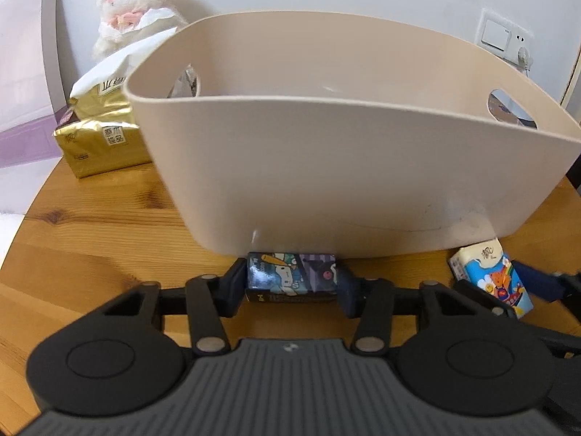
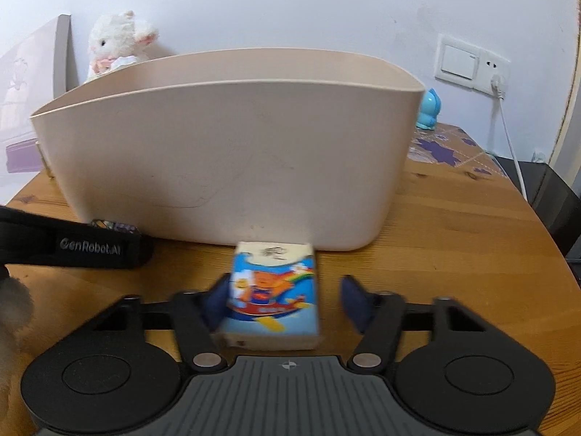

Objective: Organize objects
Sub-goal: 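Lift the snack box and tissue pack into the basket and release both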

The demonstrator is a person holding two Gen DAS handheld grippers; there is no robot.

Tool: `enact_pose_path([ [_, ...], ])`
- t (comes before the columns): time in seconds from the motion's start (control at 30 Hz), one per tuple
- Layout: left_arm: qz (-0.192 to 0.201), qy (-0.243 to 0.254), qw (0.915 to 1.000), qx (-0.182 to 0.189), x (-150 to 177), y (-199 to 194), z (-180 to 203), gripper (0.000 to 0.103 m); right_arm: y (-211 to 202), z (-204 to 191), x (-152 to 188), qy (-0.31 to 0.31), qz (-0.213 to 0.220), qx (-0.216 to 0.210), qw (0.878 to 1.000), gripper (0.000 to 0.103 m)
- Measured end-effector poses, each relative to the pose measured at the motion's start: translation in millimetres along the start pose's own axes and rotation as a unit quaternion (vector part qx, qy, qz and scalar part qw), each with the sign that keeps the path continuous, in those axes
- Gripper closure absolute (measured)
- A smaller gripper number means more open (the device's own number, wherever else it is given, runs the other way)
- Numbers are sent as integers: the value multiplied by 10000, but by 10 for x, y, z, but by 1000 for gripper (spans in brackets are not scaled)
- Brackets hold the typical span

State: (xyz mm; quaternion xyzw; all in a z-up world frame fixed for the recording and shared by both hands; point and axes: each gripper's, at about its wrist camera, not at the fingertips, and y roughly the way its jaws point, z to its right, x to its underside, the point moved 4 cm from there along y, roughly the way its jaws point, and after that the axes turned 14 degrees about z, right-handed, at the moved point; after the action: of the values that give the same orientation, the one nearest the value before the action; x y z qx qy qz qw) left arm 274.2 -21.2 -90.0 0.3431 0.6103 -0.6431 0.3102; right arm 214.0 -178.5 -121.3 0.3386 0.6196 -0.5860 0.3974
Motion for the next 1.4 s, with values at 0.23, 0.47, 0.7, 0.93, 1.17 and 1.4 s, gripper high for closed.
enact_pose_path([
  [0.23,52,-183,9992,359,104,-192,-94,52,-130,-25,36,88,-128,-251,9996,61],
  [0.47,353,66,9980,519,25,-564,-57,52,-432,-30,-49,40,-85,-290,9995,62],
  [0.7,815,128,9951,547,-161,-1037,-106,52,-899,44,-299,125,369,-358,9986,62],
  [0.93,1431,152,9881,534,-575,-1424,-124,52,-1206,143,-838,304,1090,-296,9931,62],
  [1.17,1793,174,9824,501,-1025,-1391,-74,52,-1104,275,-1363,371,1540,-65,9874,62],
  [1.4,1690,85,9849,359,-1340,-946,-30,52,-729,416,-1627,401,1477,160,9881,62],
])
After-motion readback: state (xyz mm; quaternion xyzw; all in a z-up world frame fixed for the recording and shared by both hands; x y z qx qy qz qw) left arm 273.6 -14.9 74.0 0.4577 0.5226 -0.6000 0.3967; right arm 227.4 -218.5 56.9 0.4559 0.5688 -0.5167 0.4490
